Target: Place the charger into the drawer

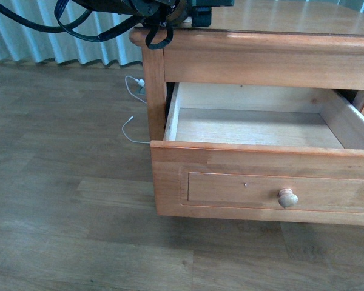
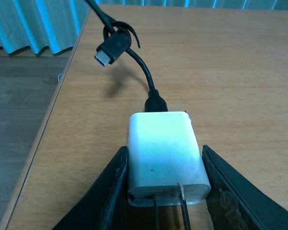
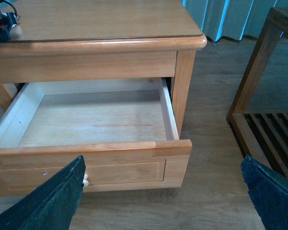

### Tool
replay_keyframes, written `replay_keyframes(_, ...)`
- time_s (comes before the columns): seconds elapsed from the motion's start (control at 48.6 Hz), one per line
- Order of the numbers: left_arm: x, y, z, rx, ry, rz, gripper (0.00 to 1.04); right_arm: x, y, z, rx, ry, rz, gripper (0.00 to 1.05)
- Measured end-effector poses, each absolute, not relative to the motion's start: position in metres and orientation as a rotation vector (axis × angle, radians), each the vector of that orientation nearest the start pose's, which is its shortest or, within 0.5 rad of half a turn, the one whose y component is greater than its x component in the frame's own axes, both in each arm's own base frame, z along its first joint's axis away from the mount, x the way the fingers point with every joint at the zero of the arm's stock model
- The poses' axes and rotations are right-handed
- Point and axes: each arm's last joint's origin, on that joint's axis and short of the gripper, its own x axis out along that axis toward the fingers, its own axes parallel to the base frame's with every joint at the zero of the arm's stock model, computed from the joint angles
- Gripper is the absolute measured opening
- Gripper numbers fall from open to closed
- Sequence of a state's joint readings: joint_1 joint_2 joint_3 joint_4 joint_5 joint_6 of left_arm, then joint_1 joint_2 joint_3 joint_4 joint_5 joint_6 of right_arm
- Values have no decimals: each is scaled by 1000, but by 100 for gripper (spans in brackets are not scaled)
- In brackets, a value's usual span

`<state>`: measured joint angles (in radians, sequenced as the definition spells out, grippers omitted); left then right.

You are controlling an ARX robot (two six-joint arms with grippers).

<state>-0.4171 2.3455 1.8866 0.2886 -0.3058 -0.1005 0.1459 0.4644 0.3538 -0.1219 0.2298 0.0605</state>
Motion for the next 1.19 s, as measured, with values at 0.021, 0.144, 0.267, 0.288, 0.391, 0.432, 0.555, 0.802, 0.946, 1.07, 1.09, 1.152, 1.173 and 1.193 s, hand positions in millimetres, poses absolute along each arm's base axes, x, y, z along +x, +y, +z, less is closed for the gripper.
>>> replay_keyframes(0.021, 502, -212, 221, -41, 165, -104, 40, 127, 12, 232, 17, 226, -90, 97)
replay_keyframes(0.144, 500, -209, 222, -48, 163, -101, 40, 127, 12, 232, 17, 226, -90, 97)
replay_keyframes(0.267, 493, -203, 224, -54, 161, -109, 40, 127, 12, 232, 17, 226, -90, 97)
replay_keyframes(0.288, 491, -202, 225, -56, 160, -111, 40, 127, 12, 232, 17, 226, -90, 97)
replay_keyframes(0.391, 482, -198, 228, -60, 156, -126, 40, 127, 12, 232, 17, 226, -90, 97)
replay_keyframes(0.432, 478, -197, 230, -62, 152, -137, 40, 127, 12, 232, 17, 226, -90, 97)
replay_keyframes(0.555, 444, -185, 254, -53, 107, -218, 40, 127, 12, 232, 17, 226, -90, 97)
replay_keyframes(0.802, 393, -166, 283, -21, 59, -322, 40, 127, 12, 232, 17, 226, -90, 97)
replay_keyframes(0.946, 361, -161, 287, 54, 64, -434, 40, 127, 12, 232, 17, 226, -90, 97)
replay_keyframes(1.07, 340, -167, 282, 136, 107, -550, 40, 127, 12, 232, 17, 226, -90, 97)
replay_keyframes(1.09, 339, -168, 282, 146, 112, -561, 40, 127, 12, 232, 17, 226, -90, 97)
replay_keyframes(1.152, 331, -172, 276, 204, 145, -611, 40, 127, 12, 232, 17, 226, -90, 97)
replay_keyframes(1.173, 330, -173, 275, 213, 151, -616, 40, 127, 12, 232, 17, 226, -90, 97)
replay_keyframes(1.193, 327, -175, 273, 230, 163, -630, 40, 127, 12, 232, 17, 226, -90, 97)
